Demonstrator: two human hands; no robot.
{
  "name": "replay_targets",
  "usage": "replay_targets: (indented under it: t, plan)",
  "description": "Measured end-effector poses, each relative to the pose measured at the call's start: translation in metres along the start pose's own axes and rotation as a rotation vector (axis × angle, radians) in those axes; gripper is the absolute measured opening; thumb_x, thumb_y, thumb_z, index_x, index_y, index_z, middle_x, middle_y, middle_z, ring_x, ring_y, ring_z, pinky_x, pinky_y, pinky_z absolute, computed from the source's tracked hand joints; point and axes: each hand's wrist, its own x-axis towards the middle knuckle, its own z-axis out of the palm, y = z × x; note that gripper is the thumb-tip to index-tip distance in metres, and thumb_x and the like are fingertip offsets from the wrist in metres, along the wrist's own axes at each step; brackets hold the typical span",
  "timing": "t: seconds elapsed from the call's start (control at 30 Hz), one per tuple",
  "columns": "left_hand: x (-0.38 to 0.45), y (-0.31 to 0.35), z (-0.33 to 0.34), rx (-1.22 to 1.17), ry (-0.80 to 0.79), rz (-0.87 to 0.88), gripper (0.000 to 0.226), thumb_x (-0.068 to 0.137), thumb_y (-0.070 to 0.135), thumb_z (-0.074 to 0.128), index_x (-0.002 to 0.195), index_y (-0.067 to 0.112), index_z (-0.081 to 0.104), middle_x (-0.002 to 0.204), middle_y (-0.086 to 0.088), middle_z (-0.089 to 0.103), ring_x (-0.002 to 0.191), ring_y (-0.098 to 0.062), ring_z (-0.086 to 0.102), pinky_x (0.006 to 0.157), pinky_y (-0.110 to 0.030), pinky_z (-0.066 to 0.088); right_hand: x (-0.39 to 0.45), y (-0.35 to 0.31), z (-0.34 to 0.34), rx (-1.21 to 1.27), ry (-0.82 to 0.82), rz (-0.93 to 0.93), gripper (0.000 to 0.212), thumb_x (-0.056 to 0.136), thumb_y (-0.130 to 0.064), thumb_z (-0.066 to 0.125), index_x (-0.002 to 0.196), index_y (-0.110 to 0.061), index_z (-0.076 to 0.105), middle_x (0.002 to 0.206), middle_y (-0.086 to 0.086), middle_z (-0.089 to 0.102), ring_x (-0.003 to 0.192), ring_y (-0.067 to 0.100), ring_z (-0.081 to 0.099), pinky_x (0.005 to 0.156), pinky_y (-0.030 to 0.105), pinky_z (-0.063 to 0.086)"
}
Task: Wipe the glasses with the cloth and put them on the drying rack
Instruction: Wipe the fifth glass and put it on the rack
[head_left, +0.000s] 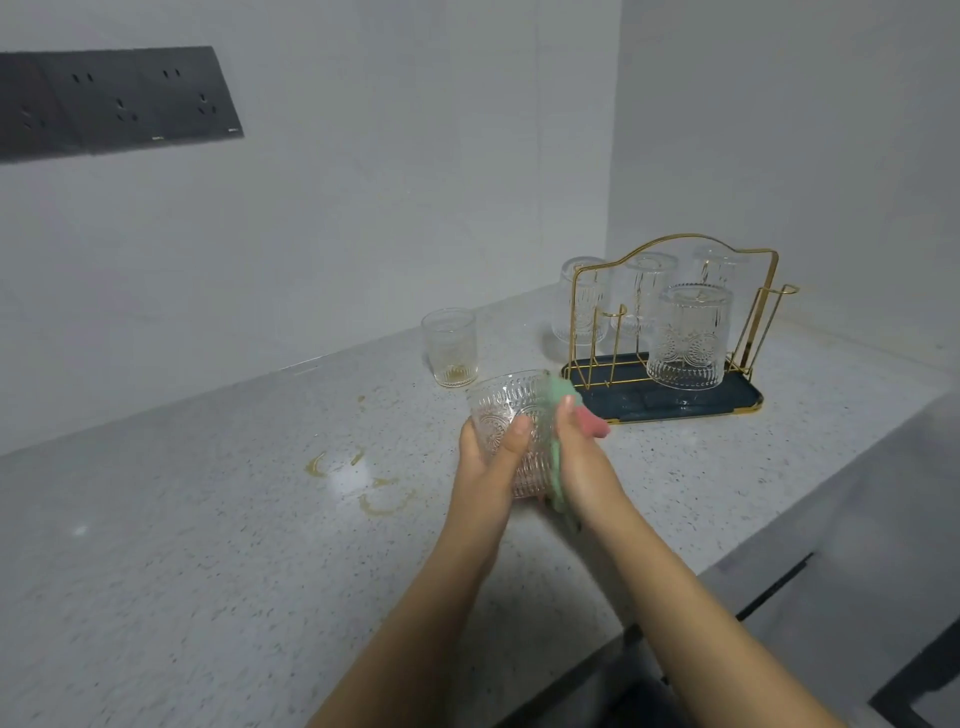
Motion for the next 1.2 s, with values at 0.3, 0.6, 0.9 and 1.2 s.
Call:
replay_targets:
  t: [0.3,0.6,0.9,1.2]
  plan:
    - [0.003,0.005,0.003,0.201,0.071,0.046,0.042,0.093,0.063,0.027,0.128,0.048,0.045,0.130,0.022,0.052,0.119,0.016,0.046,0.107,-0.014,0.034,-0.015,0.009,0.003,-0.083,-0.017,-0.011,0.078,0.081,-0.066,0.018,0.137,-0.018,0.043,0.130,-0.001,0.054,0.123,0.012,0.048,0.103,0.026,0.036]
    - [-0.001,-0.003,-0.002,-0.014,0.021,-0.040,0.065,0.076,0.060,0.069,0.125,0.019,0.058,0.114,-0.004,0.072,0.101,-0.015,0.072,0.081,-0.032,0.059,-0.006,-0.002,0.003,0.113,0.040,0.141,0.055,0.092,-0.059,0.019,0.127,-0.027,0.045,0.118,0.004,0.058,0.108,0.018,0.054,0.090,0.035,0.047]
    - [0.012,-0.007,0.004,0.131,0.117,-0.005,0.055,0.094,0.057,0.033,0.132,0.020,0.049,0.119,0.008,0.061,0.110,-0.005,0.059,0.076,-0.009,0.044,-0.012,0.021,0.010,-0.216,0.018,-0.206,0.099,0.069,-0.086,0.009,0.147,-0.027,0.020,0.154,-0.005,0.022,0.141,0.006,0.022,0.115,0.023,0.020]
    - [0.001,-0.005,0.005,-0.092,0.056,-0.035,0.095,0.065,0.073,0.071,0.139,0.017,0.047,0.130,-0.005,0.064,0.117,-0.018,0.064,0.099,-0.044,0.051,0.007,-0.024,-0.007,-0.072,0.068,0.152,0.069,0.093,-0.058,0.015,0.144,-0.014,0.026,0.151,0.008,0.028,0.140,0.024,0.026,0.113,0.040,0.019]
